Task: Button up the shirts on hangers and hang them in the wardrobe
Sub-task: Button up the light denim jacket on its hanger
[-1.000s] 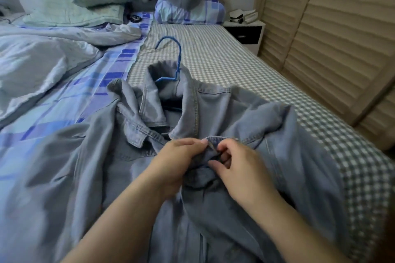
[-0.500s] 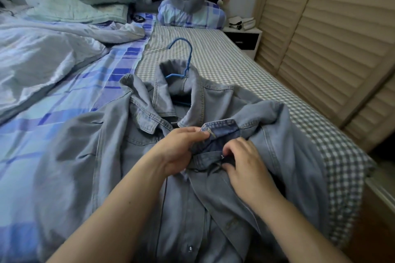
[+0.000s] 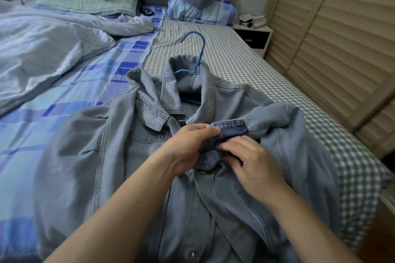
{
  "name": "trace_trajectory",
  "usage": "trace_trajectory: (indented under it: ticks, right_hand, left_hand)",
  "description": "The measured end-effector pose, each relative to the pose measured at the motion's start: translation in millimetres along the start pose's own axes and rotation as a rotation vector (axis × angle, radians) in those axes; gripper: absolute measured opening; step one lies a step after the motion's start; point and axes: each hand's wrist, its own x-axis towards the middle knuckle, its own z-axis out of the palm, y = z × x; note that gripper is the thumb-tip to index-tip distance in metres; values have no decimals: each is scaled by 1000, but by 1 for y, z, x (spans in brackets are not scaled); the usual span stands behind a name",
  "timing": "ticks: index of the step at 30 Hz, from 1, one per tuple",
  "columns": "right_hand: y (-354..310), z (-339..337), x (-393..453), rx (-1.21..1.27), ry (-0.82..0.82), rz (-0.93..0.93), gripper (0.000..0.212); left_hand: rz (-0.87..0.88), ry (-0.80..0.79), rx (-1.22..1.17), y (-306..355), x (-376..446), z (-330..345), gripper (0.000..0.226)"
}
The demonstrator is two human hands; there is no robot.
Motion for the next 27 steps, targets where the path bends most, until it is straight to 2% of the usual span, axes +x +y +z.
trace_trajectory:
  ticks: [5, 10, 13, 15, 17, 20, 27]
  right_hand:
    - [6, -9, 0, 17, -74, -46, 43]
    - [3, -15, 0, 40, 20, -83, 13]
    - [-5, -16, 2, 85, 142, -19, 3]
    - [-13, -16, 1, 101, 266, 81, 4]
    - [-20, -13, 0, 126, 354, 194, 4]
    - [-26, -7, 0, 232, 414, 351, 5]
    - [-33, 1, 4, 334, 445, 548, 11]
  left_hand:
    - [13, -57, -91, -1, 0, -6, 42]
    - [53, -133, -67, 0, -3, -8, 57]
    - [93, -114, -20, -2, -4, -2, 42]
    - [163, -87, 117, -4, -7, 4, 21]
    - [267, -51, 323, -6, -11, 10, 10]
    - [387, -9, 529, -10, -13, 8, 10]
    - [498, 6, 610, -12, -16, 1, 8]
